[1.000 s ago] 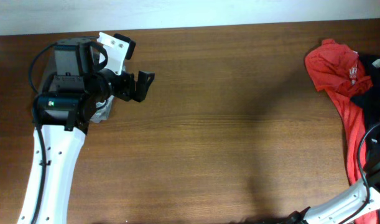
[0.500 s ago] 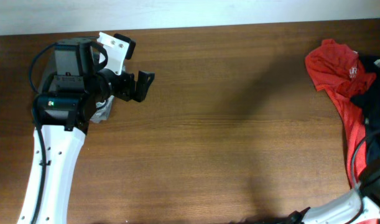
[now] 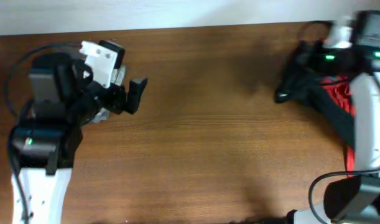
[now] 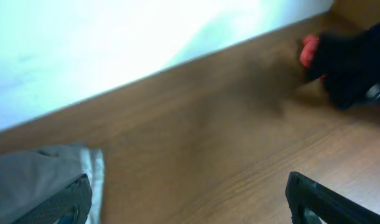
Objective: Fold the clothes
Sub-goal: 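Drag the black shirt leftward with the right gripper toward the left gripper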
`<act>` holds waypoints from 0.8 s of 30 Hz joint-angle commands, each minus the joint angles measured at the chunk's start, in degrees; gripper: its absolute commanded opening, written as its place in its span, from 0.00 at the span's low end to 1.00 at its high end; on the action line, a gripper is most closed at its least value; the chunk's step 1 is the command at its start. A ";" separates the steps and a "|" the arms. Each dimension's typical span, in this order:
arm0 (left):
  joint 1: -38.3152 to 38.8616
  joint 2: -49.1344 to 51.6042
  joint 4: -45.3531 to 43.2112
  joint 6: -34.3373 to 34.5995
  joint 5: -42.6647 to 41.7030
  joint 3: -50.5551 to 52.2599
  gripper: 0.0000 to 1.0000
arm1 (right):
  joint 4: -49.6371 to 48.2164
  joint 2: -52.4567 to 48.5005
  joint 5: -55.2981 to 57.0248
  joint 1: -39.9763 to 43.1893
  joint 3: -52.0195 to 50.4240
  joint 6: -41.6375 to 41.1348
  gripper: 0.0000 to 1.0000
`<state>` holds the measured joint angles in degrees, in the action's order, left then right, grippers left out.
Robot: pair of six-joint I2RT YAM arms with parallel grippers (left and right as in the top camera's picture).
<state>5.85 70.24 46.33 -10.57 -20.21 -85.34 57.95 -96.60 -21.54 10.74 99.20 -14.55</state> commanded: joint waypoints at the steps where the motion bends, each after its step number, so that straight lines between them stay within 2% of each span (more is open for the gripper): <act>1: 0.00 -2.73 1.07 0.66 1.20 -1.20 0.99 | -0.04 -2.69 2.49 -11.69 0.35 0.76 0.04; 5: 0.00 -3.41 3.48 0.63 2.82 -1.20 1.00 | -0.09 -7.17 3.15 -24.15 0.35 0.57 0.04; 8: 0.00 -3.41 4.76 0.63 3.13 -1.20 1.00 | -0.17 -9.66 6.10 -30.56 0.35 0.61 0.15; 10: 0.00 -3.43 4.76 0.66 3.13 -1.20 0.99 | -0.44 -9.79 9.27 -32.79 0.35 0.59 0.28; 11: 0.00 -3.48 4.74 0.66 3.13 -1.20 0.99 | -0.81 -9.66 11.23 -33.35 0.44 0.59 0.31; 12: 0.00 -3.52 4.74 0.63 3.13 -1.20 0.99 | -1.16 -9.16 13.20 -33.07 0.74 0.59 0.41; 15: 0.00 -3.43 3.58 0.63 3.13 -1.18 0.99 | -1.09 -8.22 14.71 -29.33 1.01 0.59 0.60; 20: 0.02 -0.81 2.01 1.51 3.08 -1.16 0.99 | 2.23 -8.24 13.94 -17.88 0.98 -1.33 0.66; 22: 0.04 2.75 3.32 4.61 2.84 -1.16 0.99 | 4.55 -8.26 12.90 -12.11 0.98 -1.77 0.74; 24: 0.07 6.45 3.93 5.16 -0.48 -1.16 0.99 | 7.87 -8.48 13.00 -6.54 0.98 -2.49 0.78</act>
<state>5.85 71.13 49.43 -8.58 -17.58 -85.86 63.16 -106.76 -9.02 -1.45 99.22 -15.51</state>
